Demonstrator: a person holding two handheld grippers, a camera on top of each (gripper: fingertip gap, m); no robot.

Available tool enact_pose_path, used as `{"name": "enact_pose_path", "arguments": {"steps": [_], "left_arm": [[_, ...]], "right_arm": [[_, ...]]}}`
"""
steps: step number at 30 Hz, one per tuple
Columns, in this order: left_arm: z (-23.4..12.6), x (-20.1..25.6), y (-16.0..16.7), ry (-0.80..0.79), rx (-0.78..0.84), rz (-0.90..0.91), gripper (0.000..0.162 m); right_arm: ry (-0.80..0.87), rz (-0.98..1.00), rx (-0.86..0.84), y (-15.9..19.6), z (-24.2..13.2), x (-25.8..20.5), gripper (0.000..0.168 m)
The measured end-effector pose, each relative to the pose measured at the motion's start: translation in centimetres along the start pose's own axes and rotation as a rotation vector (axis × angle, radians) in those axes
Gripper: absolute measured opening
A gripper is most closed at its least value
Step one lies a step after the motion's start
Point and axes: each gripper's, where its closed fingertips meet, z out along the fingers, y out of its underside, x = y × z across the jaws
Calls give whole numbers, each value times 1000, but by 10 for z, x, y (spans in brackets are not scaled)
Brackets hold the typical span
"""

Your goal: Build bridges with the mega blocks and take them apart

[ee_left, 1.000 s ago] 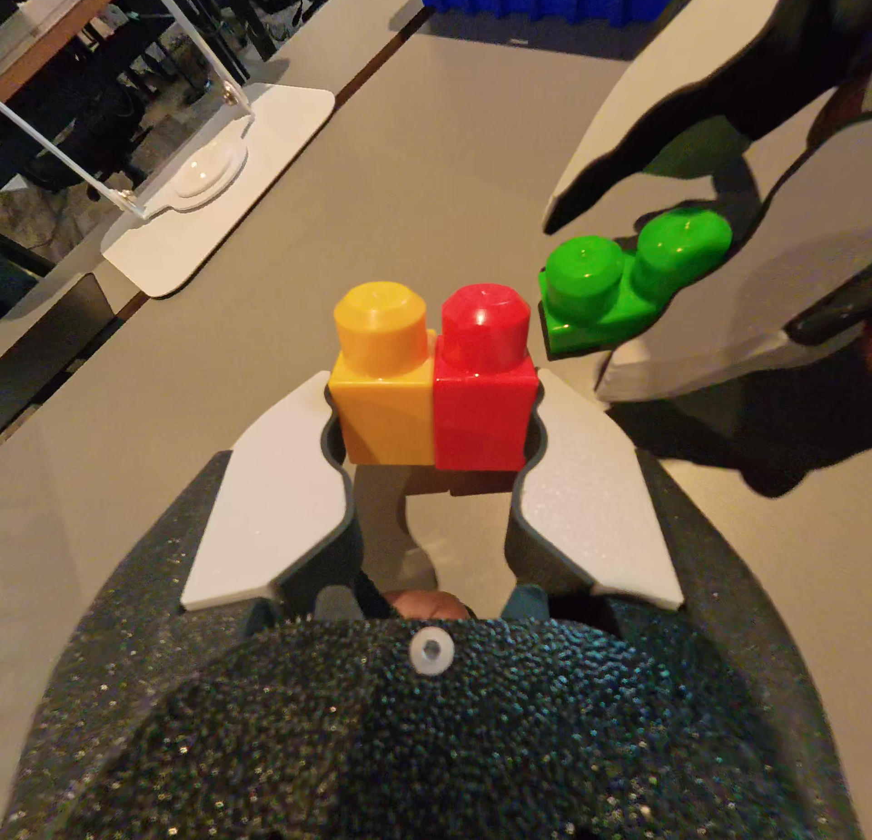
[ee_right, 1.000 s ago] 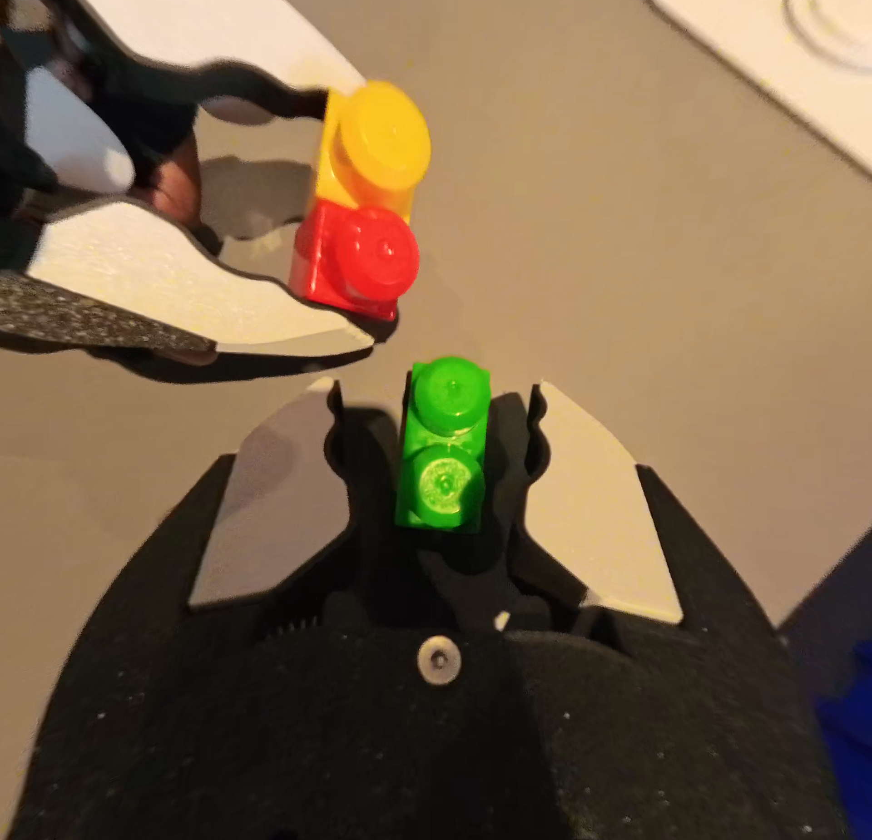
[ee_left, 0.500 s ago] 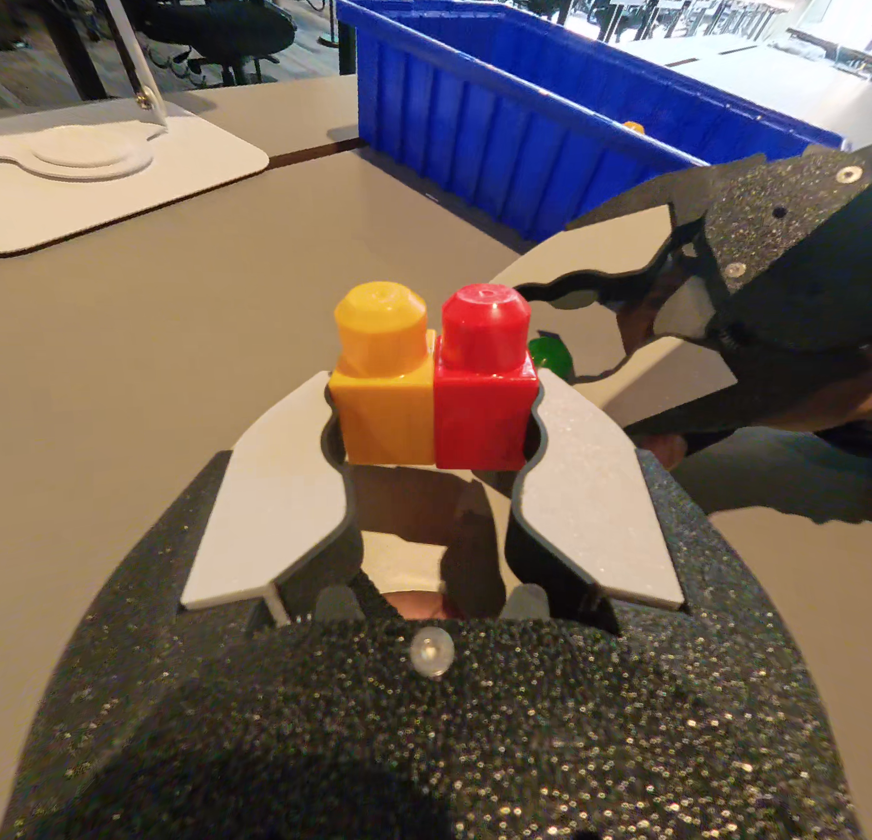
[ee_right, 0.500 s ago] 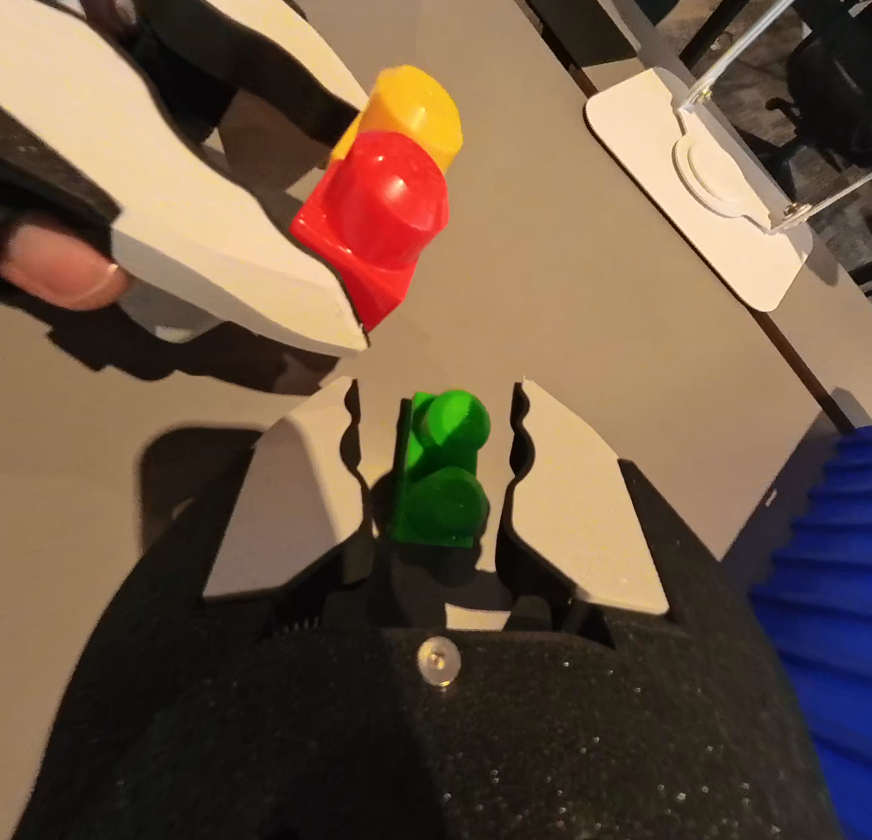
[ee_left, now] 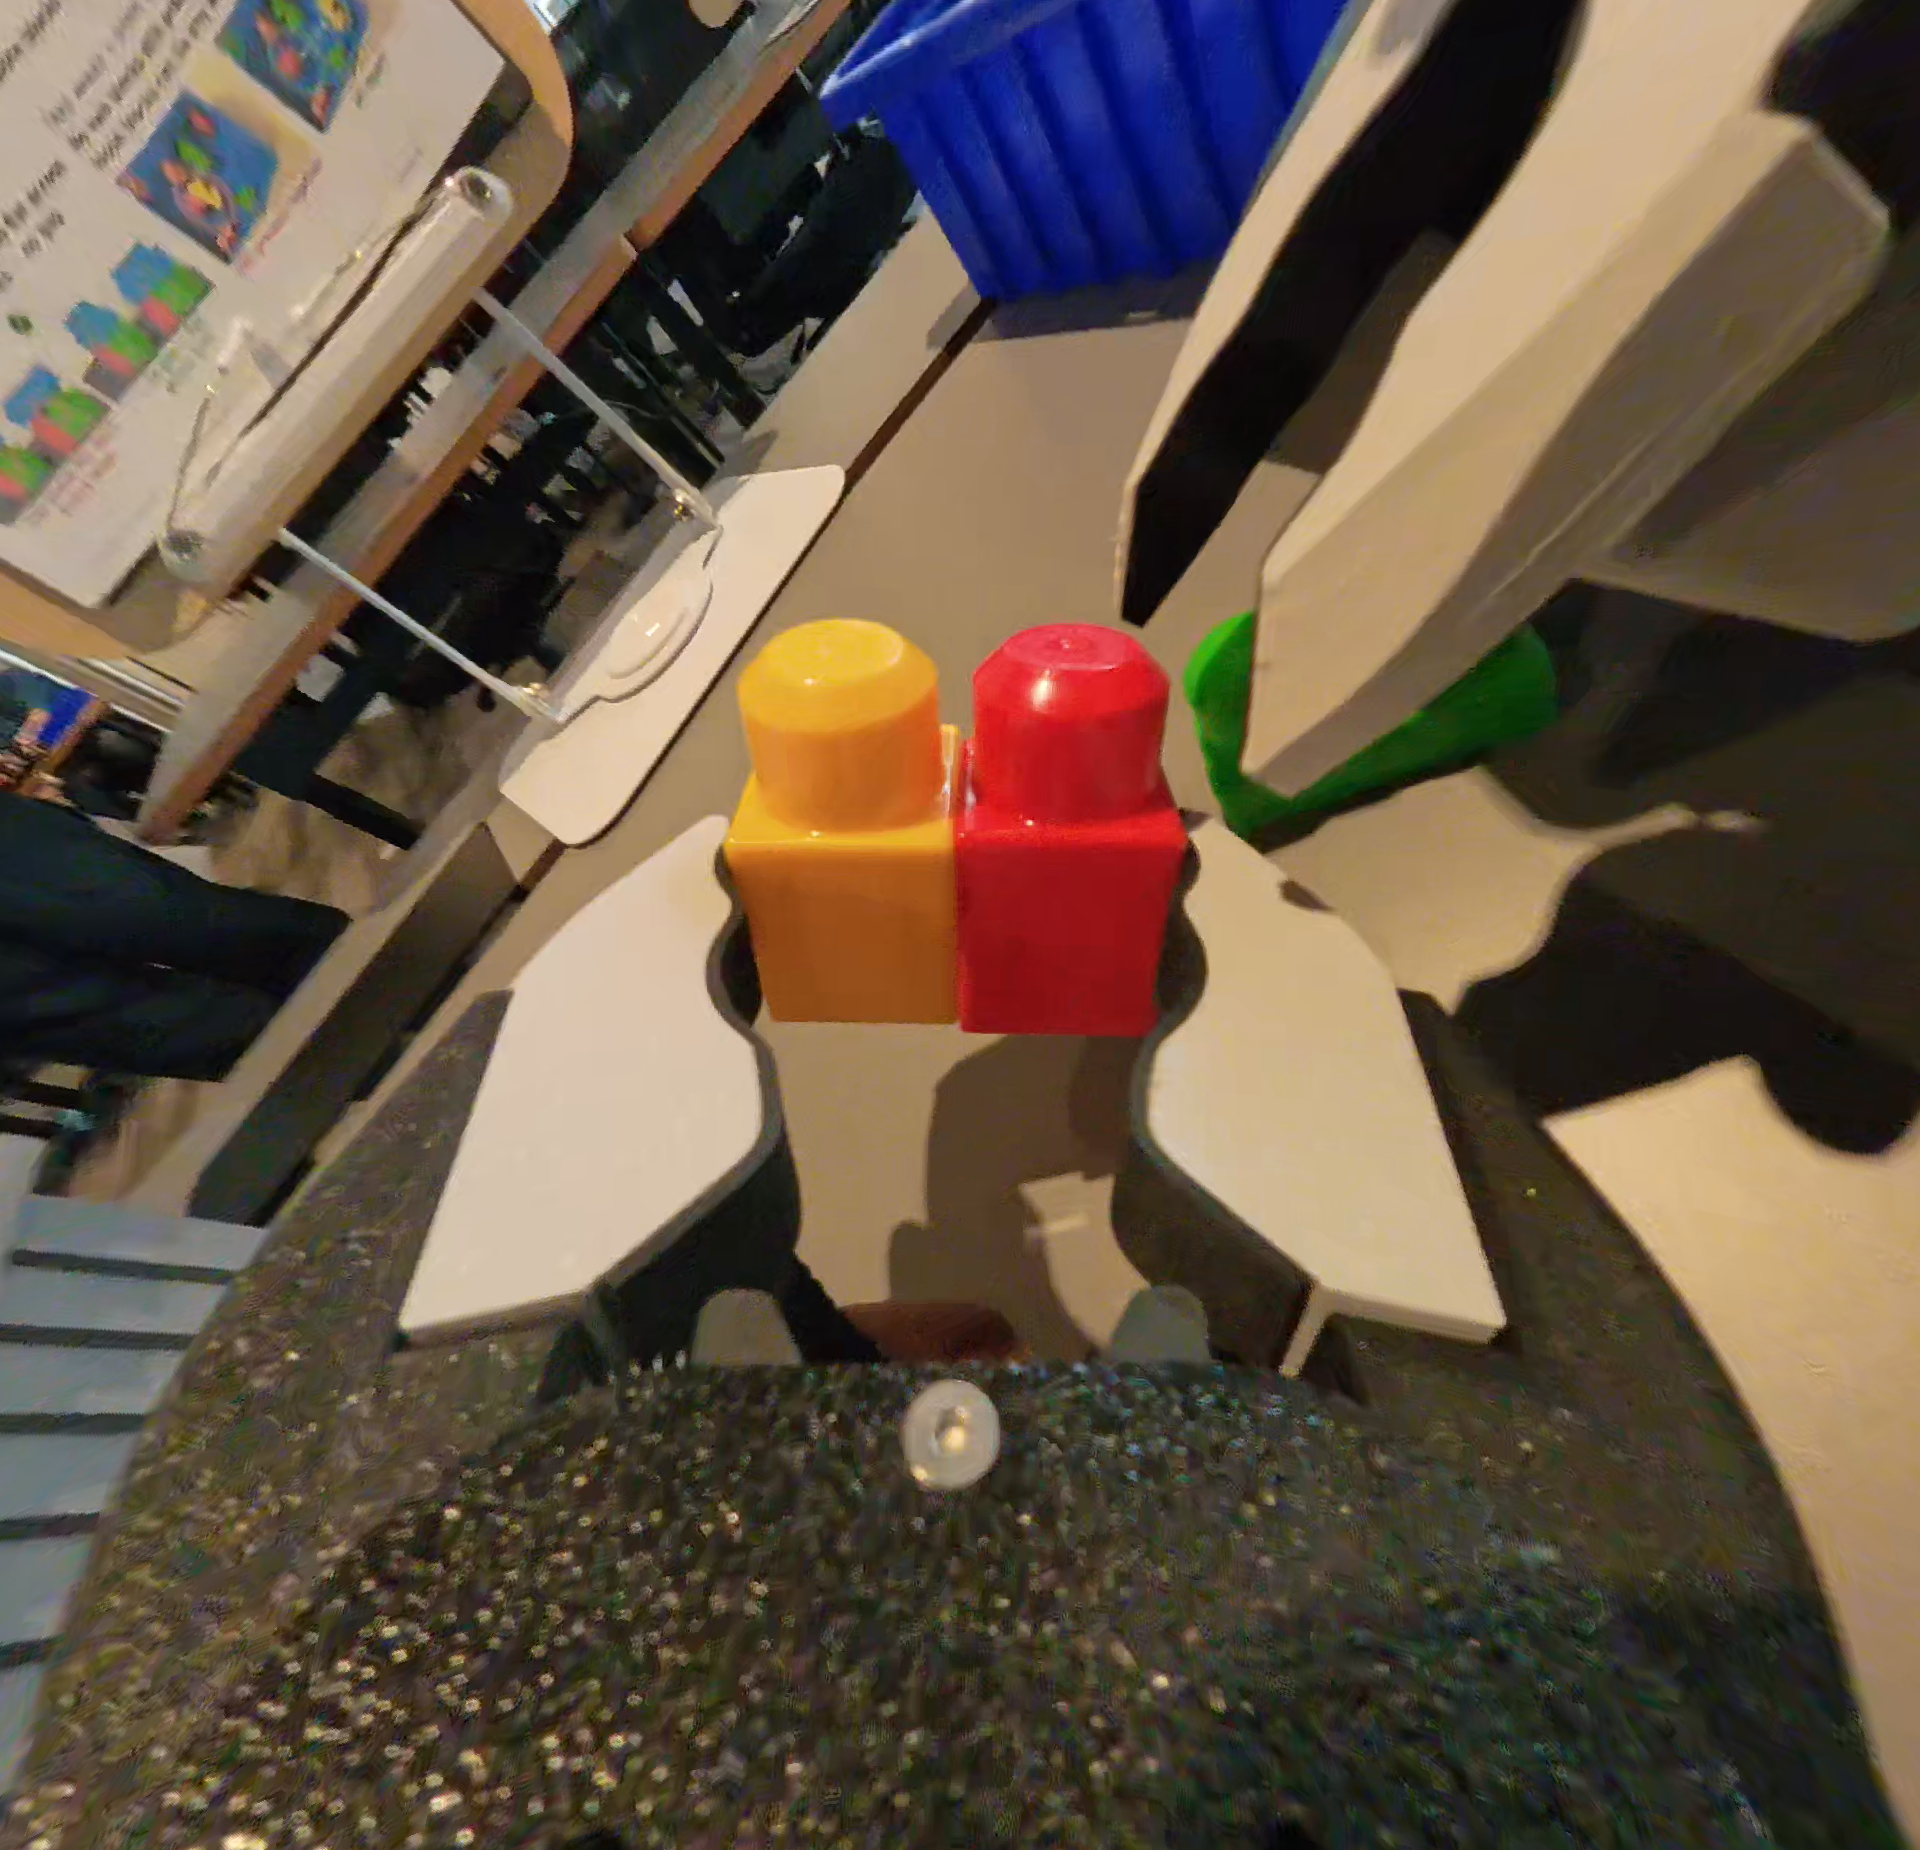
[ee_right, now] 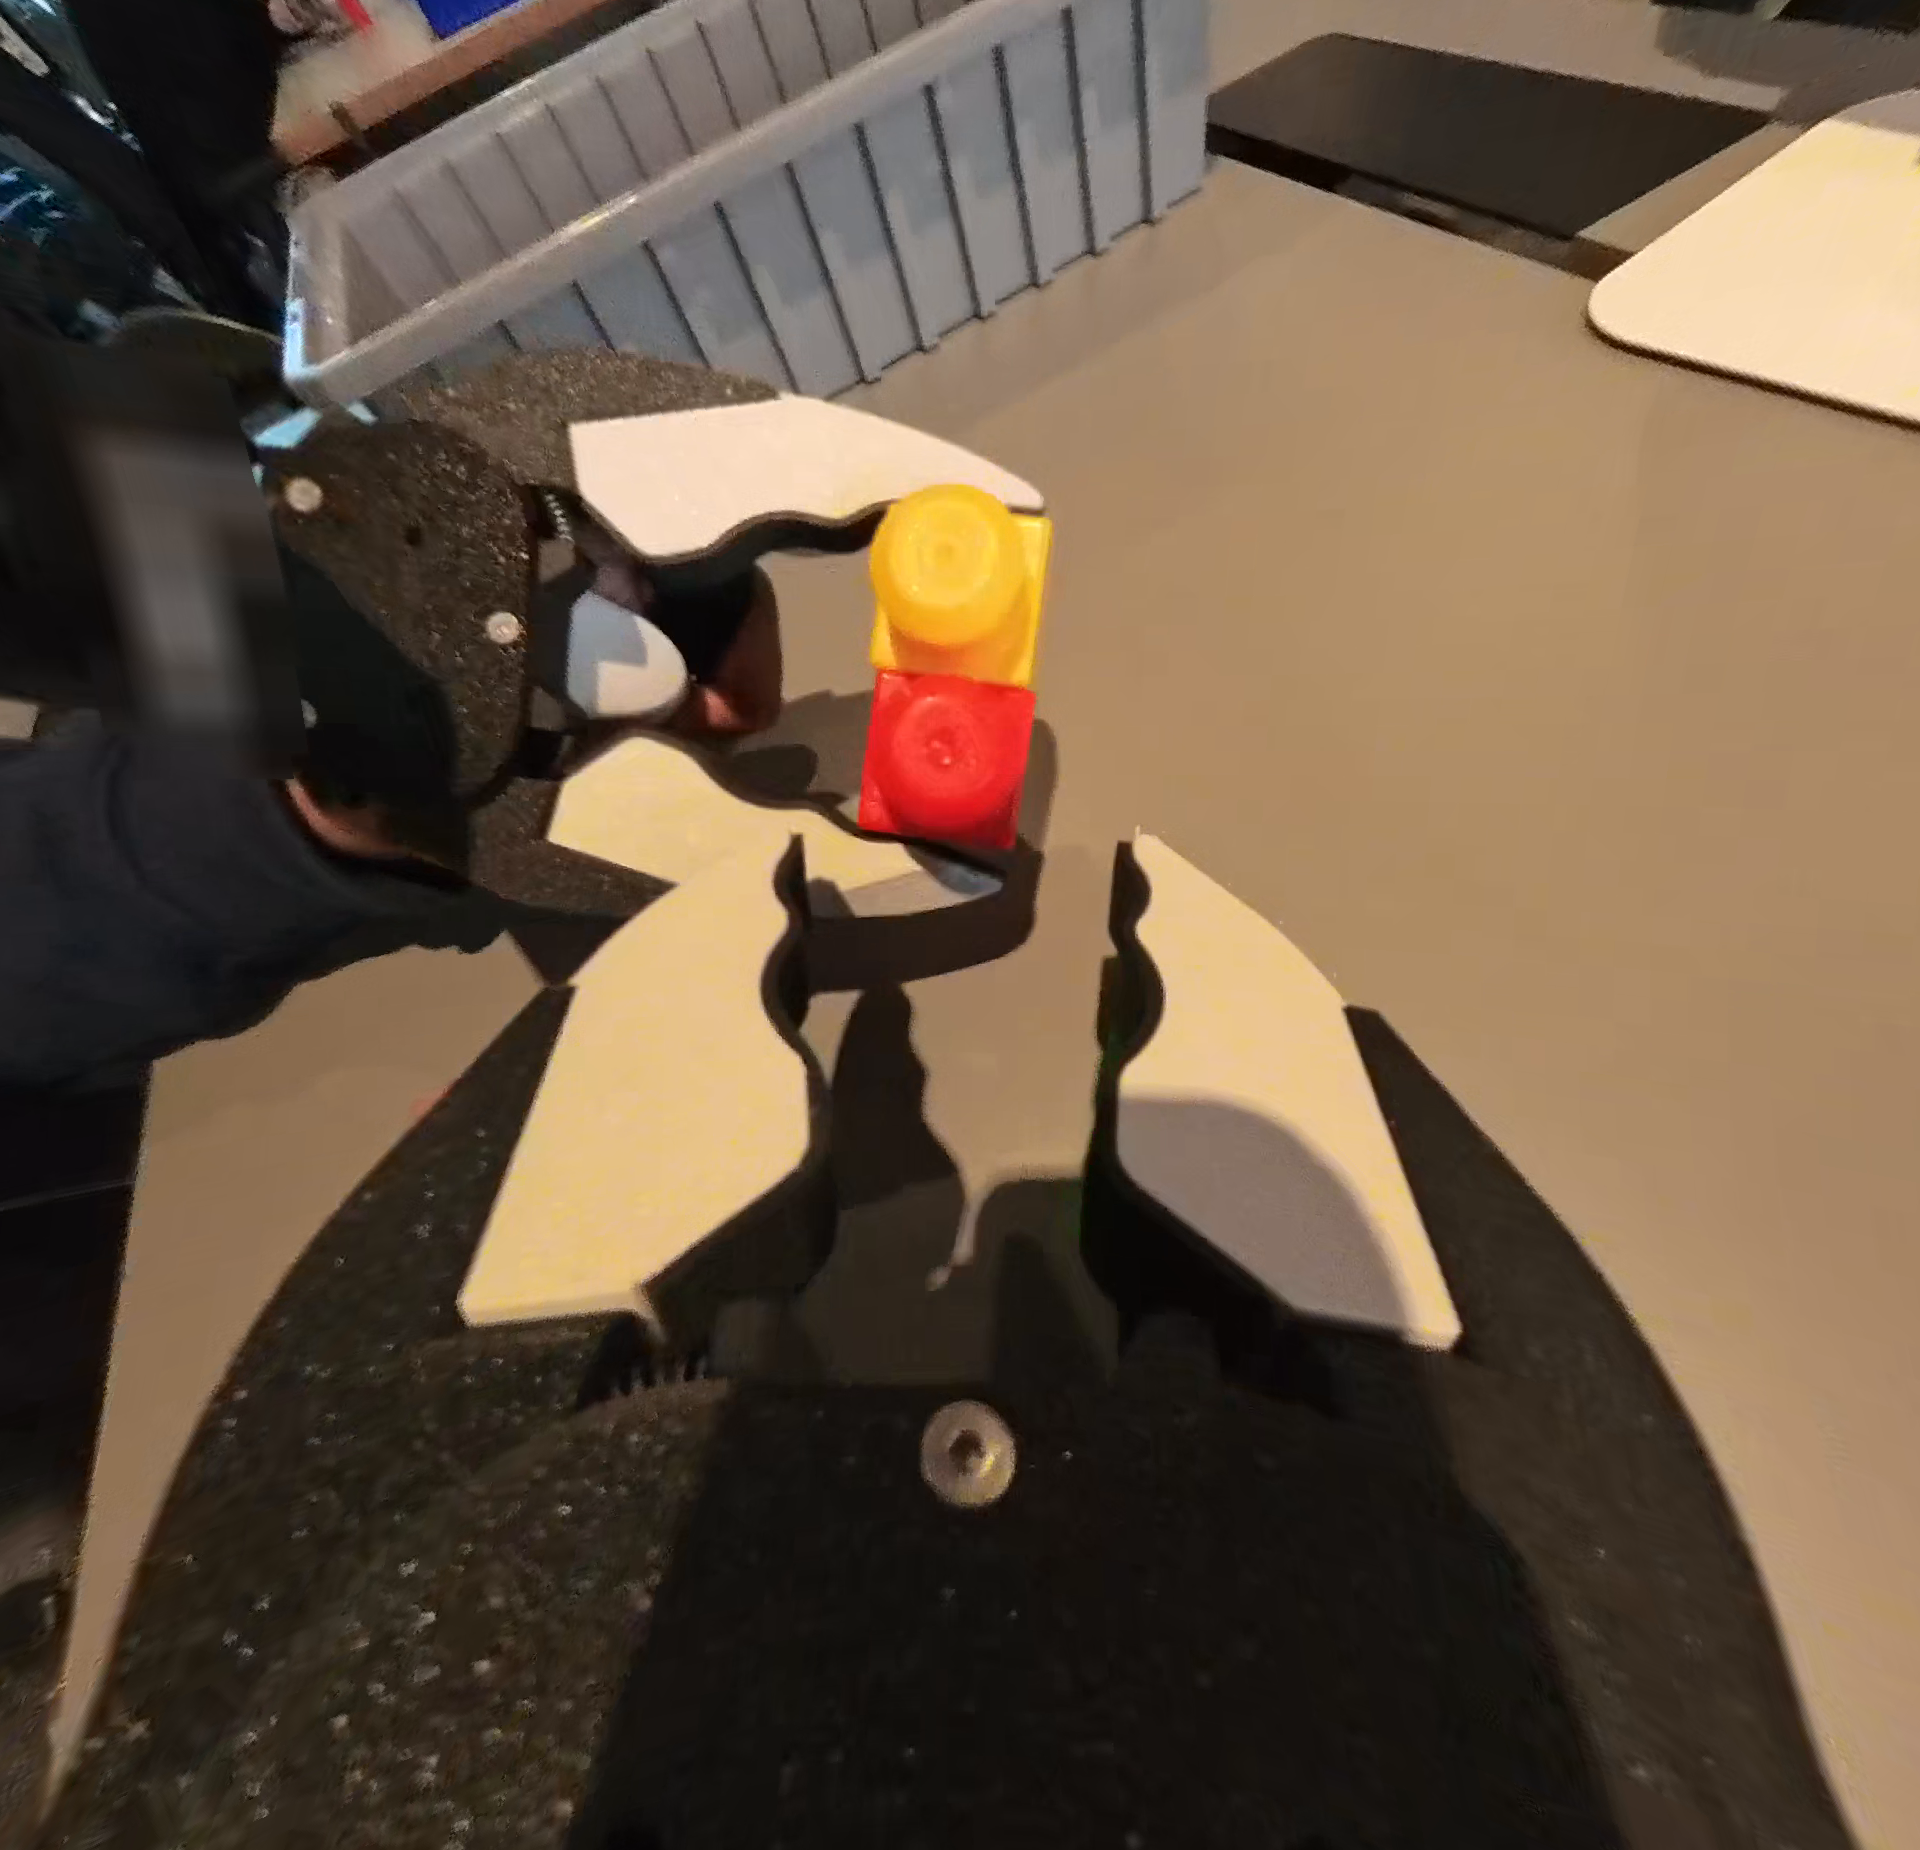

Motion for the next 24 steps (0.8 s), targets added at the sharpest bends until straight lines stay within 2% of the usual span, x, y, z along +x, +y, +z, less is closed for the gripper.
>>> {"name": "enact_pose_path", "arguments": {"steps": [7, 15, 19, 24], "left_arm": [[-1, 11, -9, -20, 35, 139, 74], [-4, 24, -15, -1, 57, 217, 74], [-4, 29, -16, 10, 60, 235, 75], [-5, 39, -19, 44, 79, 257, 75]], "right_arm": [[31, -20, -32, 7, 10, -4, 62], [98, -94, -32, 2, 7, -2, 55], [116, -136, -83, 11, 12, -5, 55], [125, -151, -100, 15, 18, -8, 46]]}}
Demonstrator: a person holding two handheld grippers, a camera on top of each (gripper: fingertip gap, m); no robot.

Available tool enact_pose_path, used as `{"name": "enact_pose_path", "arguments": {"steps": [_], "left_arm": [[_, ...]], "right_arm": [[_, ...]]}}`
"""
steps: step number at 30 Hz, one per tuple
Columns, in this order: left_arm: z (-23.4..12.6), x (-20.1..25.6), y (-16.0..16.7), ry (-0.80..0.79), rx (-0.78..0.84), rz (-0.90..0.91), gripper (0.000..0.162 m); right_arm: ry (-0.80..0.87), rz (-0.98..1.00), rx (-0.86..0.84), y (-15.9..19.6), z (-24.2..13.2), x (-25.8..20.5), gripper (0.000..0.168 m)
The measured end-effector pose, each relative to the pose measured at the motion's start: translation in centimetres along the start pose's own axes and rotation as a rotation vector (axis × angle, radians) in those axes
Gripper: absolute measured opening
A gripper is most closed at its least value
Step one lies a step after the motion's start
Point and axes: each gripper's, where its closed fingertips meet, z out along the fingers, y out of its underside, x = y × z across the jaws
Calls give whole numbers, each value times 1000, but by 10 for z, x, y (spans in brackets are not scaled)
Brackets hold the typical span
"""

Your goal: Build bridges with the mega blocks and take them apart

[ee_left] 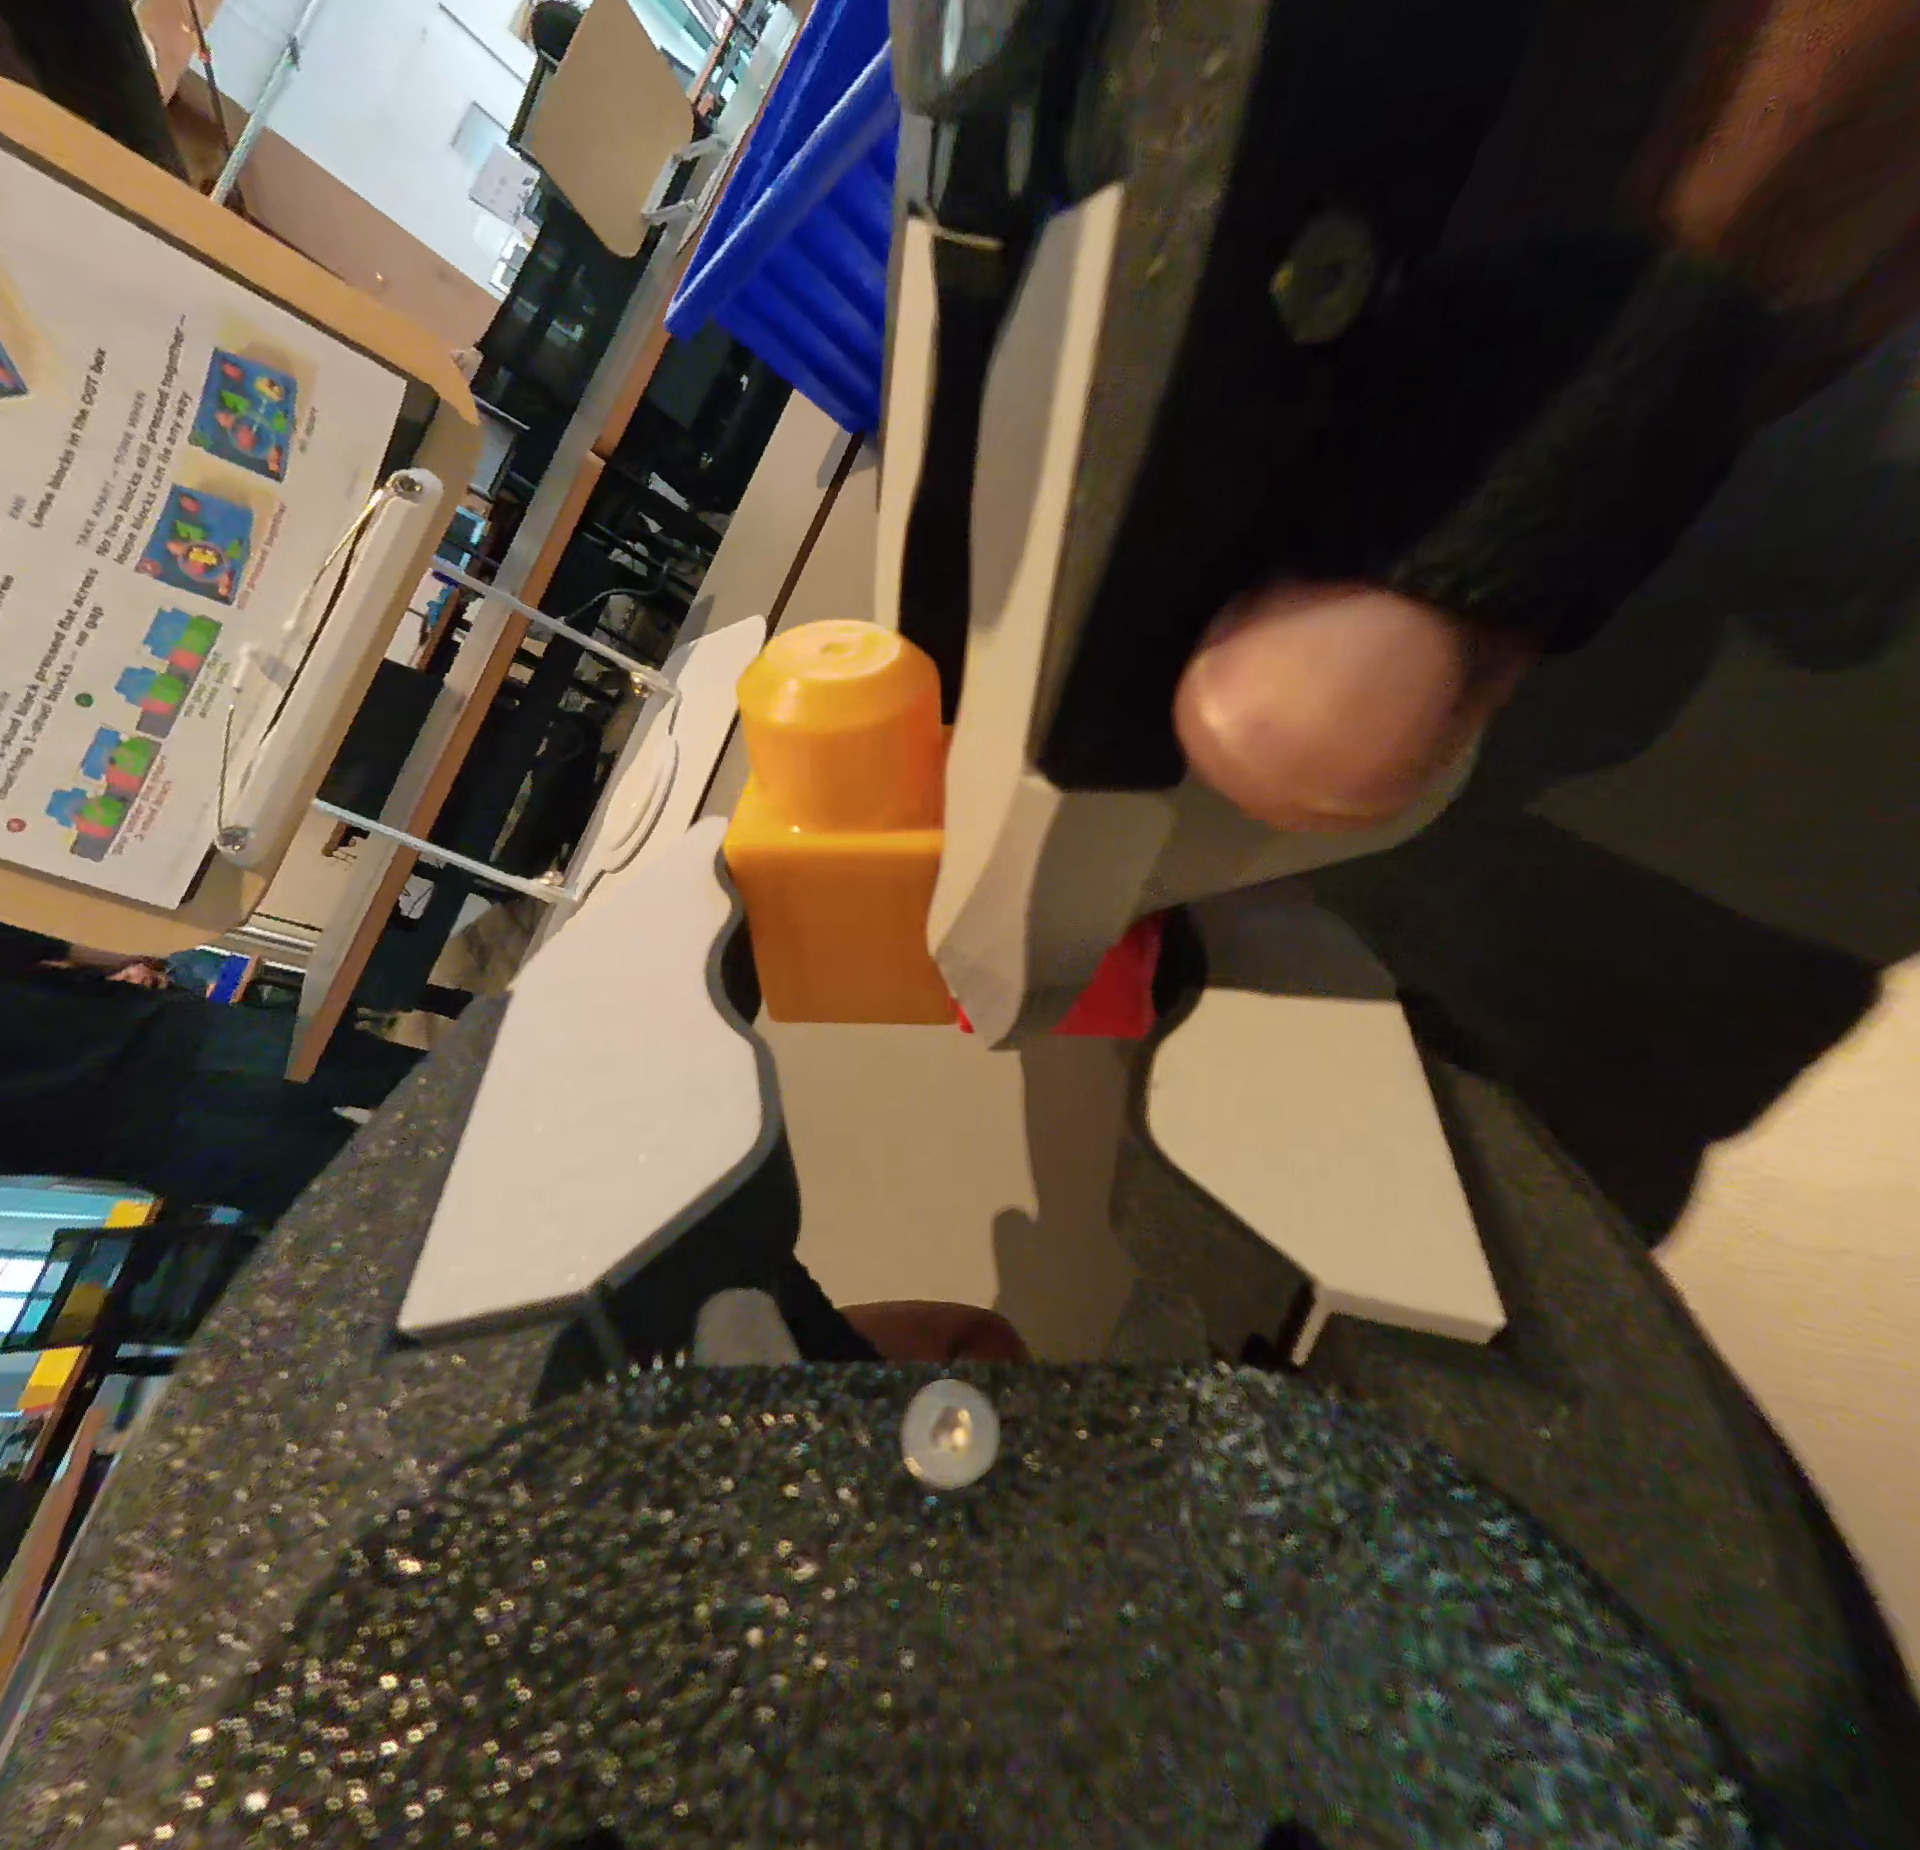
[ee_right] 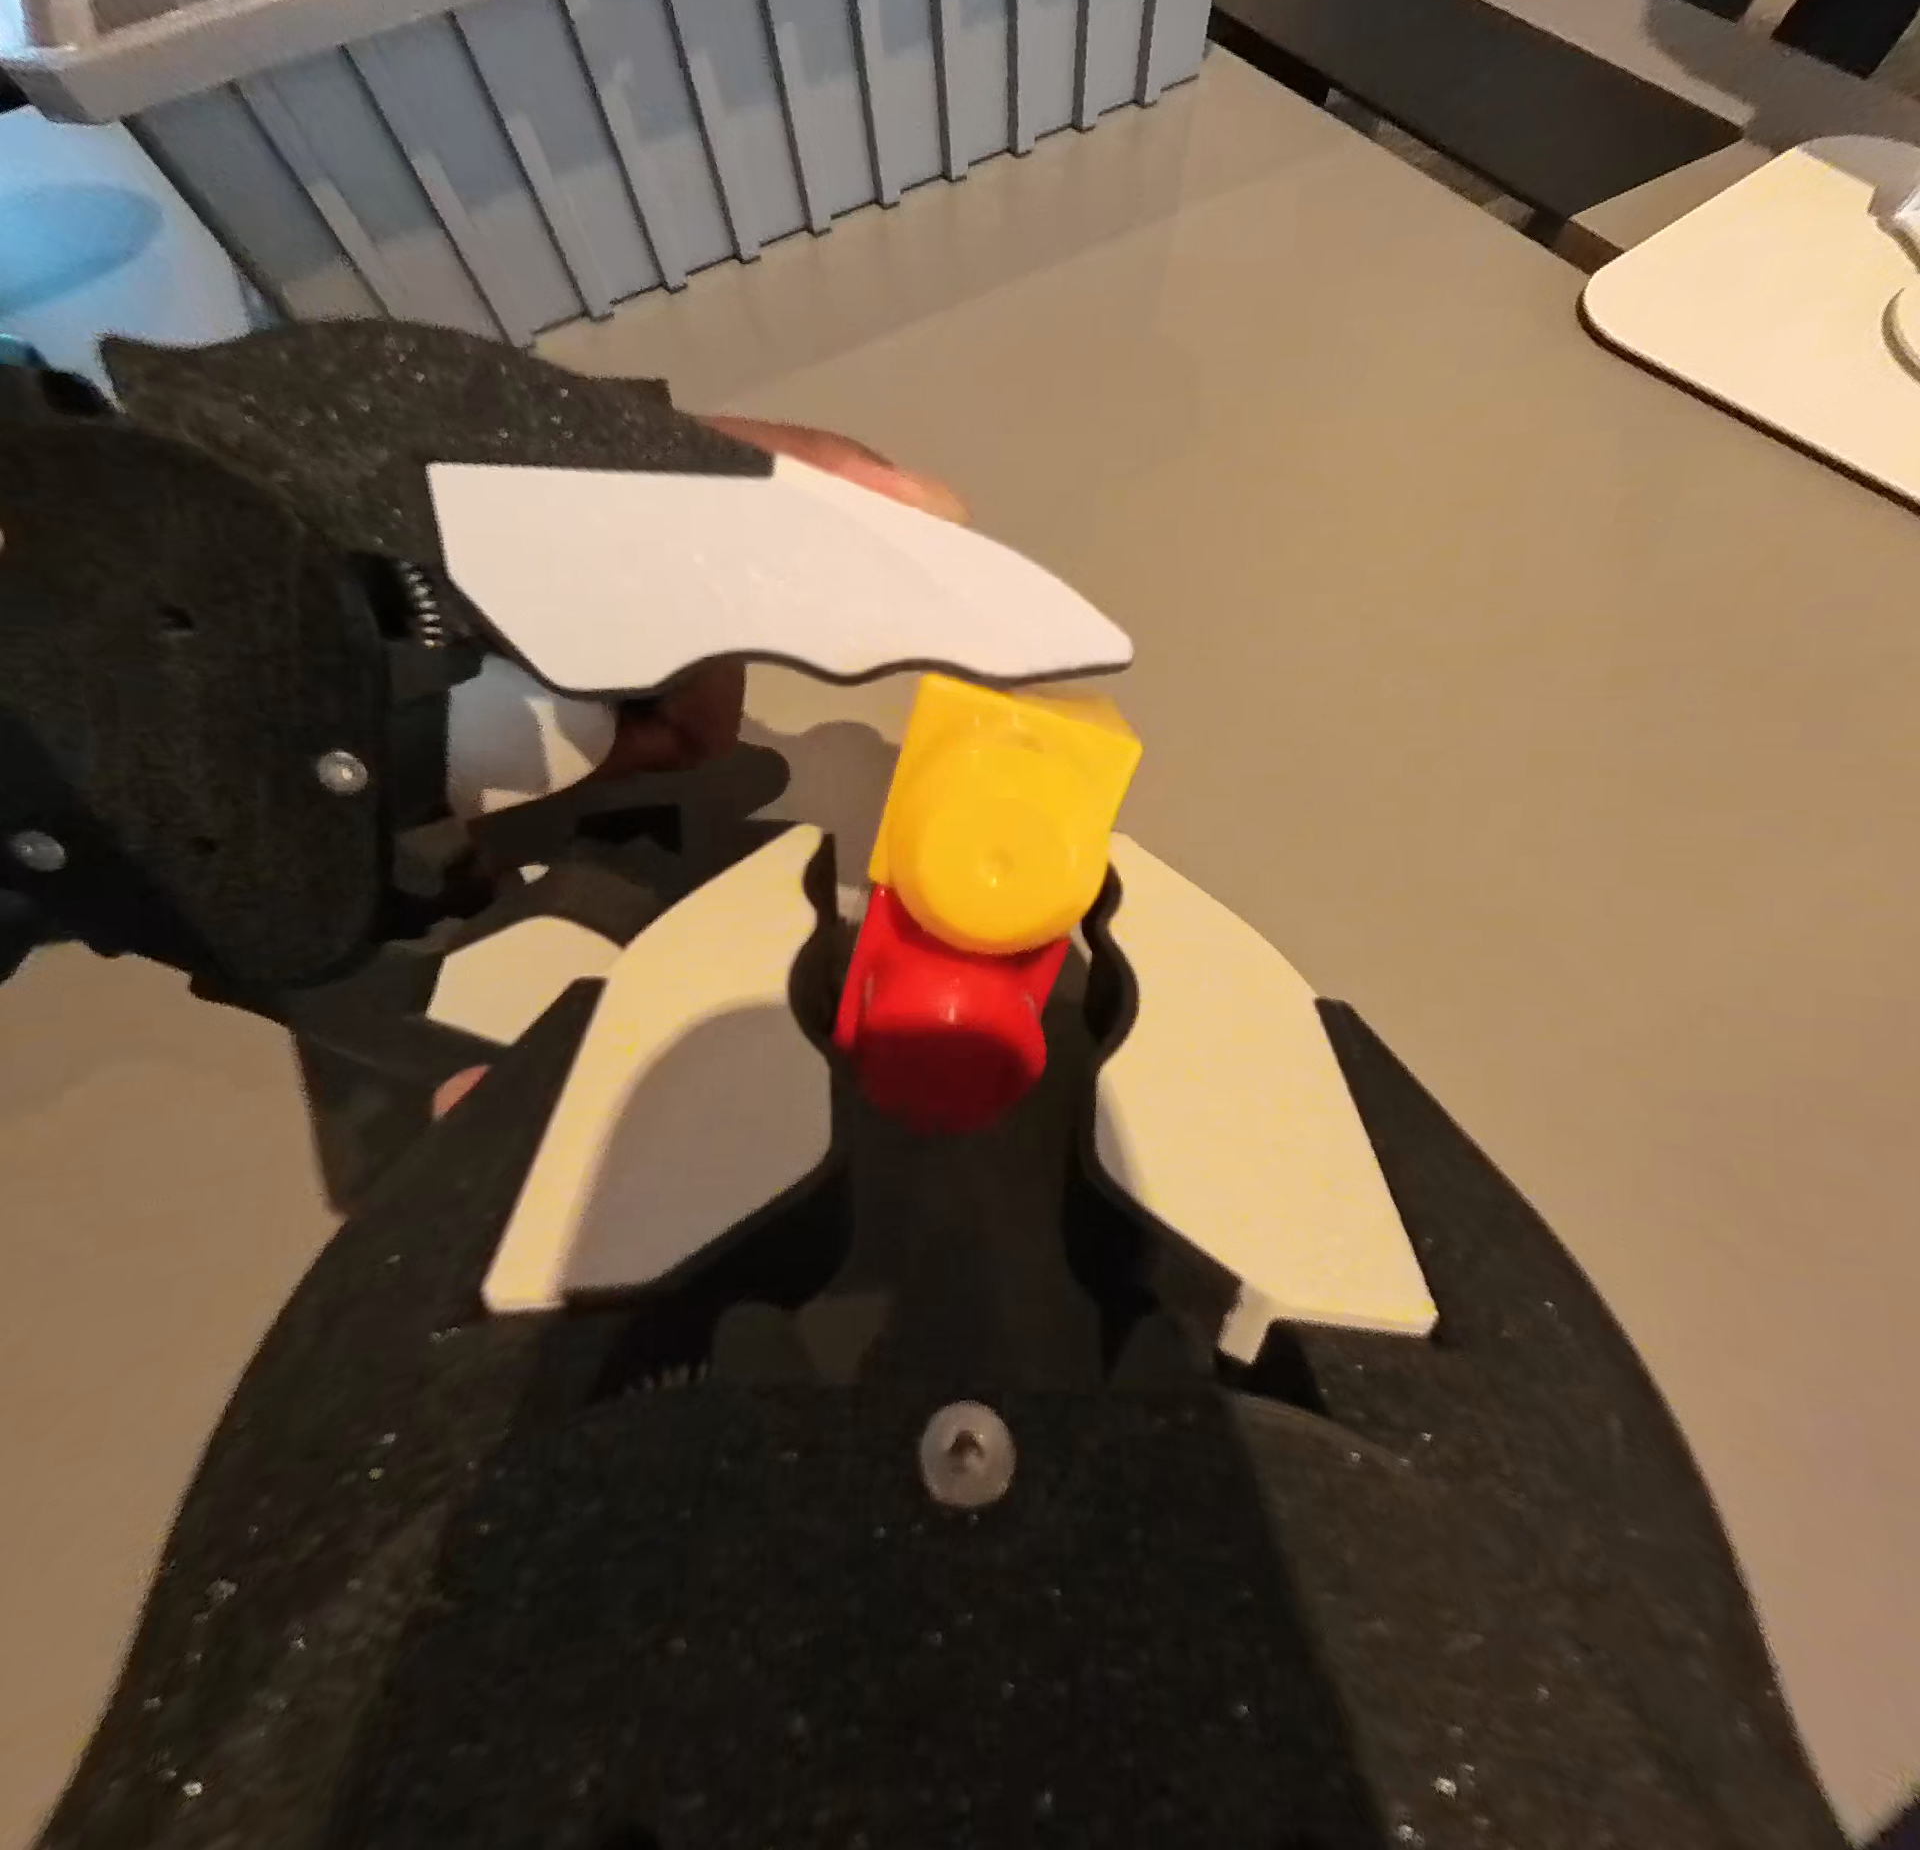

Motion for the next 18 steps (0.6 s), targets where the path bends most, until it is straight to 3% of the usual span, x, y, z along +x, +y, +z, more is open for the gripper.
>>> {"name": "enact_pose_path", "arguments": {"steps": [18], "left_arm": [[0, -4, -1, -113, -39, 110, 74]], "right_arm": [[97, -10, 5, -2, 2, 5, 38]]}}
